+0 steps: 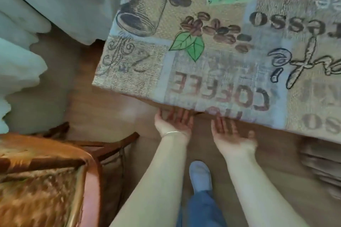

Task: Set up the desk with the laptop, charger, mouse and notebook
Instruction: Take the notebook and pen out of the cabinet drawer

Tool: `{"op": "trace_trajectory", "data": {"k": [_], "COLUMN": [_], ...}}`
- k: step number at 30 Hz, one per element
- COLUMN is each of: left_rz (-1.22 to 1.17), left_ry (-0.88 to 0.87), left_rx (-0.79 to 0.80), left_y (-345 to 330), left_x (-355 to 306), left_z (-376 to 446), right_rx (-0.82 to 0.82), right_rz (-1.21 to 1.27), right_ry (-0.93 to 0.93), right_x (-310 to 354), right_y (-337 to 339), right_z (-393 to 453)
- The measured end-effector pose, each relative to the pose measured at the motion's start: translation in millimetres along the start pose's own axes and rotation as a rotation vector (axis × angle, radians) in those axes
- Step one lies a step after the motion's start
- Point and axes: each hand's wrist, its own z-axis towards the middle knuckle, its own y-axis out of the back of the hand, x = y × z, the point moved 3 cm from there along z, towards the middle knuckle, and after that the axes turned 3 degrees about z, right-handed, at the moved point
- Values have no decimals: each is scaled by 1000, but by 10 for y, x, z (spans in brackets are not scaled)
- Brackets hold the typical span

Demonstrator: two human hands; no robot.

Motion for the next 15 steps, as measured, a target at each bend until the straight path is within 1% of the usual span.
{"op": "trace_trajectory", "data": {"k": [3,8,12,15], "left_rz": [-49,2,31,41], "left_ry": [15,26,20,34], "left_rx": [34,17,-4,-67], "left_y": [6,67,203,459], "left_x": [-14,-30,5,48], "left_z": [83,107,45,-79], "right_rx": [10,26,-27,-61], "right_rz": [61,84,63,58], "right_ry": [38,35,34,30], "right_x": [28,4,-7,-17], "right_y": [-2,17,184,451], "right_z": [98,81,44,-82]}}
